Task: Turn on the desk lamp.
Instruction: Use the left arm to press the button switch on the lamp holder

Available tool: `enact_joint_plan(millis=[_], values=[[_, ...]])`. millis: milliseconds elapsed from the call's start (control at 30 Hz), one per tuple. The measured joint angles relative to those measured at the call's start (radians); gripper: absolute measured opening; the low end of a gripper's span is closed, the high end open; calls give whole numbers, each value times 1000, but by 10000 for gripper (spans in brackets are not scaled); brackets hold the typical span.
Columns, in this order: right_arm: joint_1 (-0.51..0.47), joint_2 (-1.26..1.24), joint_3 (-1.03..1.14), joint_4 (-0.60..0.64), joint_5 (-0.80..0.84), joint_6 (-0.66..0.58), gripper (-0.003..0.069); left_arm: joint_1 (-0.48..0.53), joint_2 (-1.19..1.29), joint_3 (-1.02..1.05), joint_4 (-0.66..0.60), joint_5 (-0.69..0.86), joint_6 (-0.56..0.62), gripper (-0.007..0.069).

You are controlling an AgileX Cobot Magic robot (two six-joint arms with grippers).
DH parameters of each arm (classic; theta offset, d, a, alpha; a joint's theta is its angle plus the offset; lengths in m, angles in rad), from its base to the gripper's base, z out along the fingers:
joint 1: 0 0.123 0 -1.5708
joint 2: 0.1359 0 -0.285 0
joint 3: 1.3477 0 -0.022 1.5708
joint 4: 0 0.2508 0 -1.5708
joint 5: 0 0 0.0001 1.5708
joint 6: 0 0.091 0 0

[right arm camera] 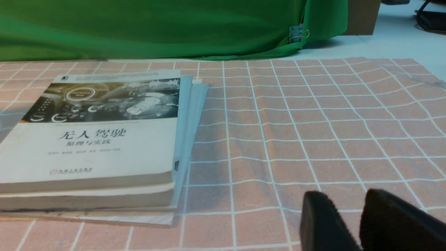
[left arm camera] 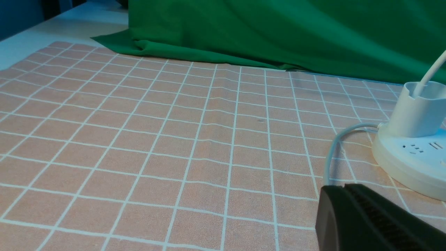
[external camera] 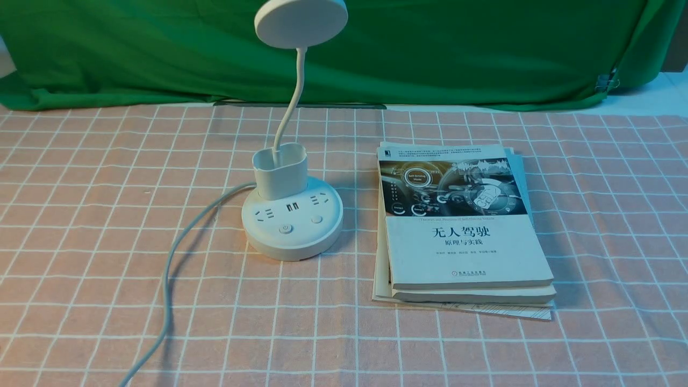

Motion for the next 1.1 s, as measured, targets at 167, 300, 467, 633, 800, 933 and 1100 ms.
enact_joint_plan(millis=[167, 300, 467, 633, 800, 933, 1100], values=[[0, 0, 0, 0, 0, 0, 241, 0, 0, 0, 0, 0, 0, 21], [0, 0, 0, 0, 0, 0, 241, 0, 0, 0, 0, 0, 0, 21], [0, 0, 0, 0, 0, 0, 241, 0, 0, 0, 0, 0, 0, 21], [0, 0, 0, 0, 0, 0, 241, 0, 0, 0, 1, 0, 0, 21], [0, 0, 0, 0, 0, 0, 241, 0, 0, 0, 1, 0, 0, 21], [0, 0, 0, 0, 0, 0, 241, 0, 0, 0, 1, 0, 0, 21], [0, 0, 0, 0, 0, 0, 241, 0, 0, 0, 34, -38, 0, 21]])
